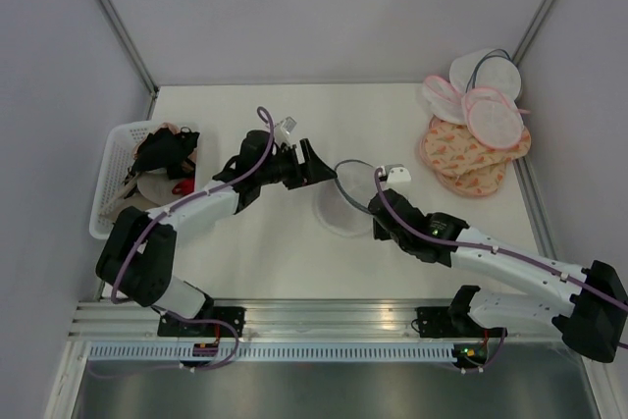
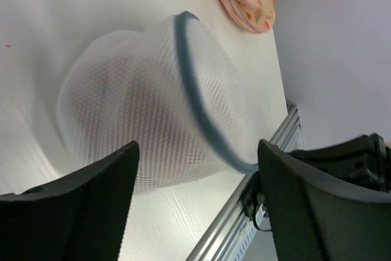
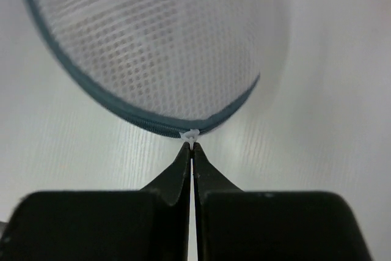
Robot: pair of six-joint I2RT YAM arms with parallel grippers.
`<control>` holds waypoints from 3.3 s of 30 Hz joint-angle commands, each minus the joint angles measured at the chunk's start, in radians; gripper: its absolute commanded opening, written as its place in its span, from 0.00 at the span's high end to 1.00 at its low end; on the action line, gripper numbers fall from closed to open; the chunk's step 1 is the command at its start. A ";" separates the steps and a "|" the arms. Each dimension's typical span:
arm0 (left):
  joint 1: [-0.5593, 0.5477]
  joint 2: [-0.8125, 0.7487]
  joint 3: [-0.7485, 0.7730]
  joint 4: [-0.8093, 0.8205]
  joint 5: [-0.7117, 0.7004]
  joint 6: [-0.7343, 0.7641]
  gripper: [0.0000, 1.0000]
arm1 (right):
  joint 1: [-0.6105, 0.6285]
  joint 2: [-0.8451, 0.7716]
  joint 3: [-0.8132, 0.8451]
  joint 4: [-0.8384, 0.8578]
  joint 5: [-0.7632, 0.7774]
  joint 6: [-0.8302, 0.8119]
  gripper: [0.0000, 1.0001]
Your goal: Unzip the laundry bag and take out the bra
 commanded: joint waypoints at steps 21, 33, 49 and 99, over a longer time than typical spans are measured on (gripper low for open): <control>-0.193 -0.267 -0.310 0.244 -0.214 -0.338 0.07 | -0.002 0.107 -0.026 0.432 -0.628 -0.137 1.00; -0.215 -0.188 -0.344 0.298 -0.235 -0.340 0.91 | -0.002 0.041 -0.046 0.399 -0.619 -0.145 1.00; -0.079 -0.286 -0.370 0.221 -0.256 -0.351 0.98 | 0.023 0.002 -0.107 0.065 -0.300 -0.024 1.00; -0.105 -0.004 -0.487 0.706 -0.182 -0.269 0.98 | -0.008 0.131 -0.072 -0.046 0.065 0.125 0.78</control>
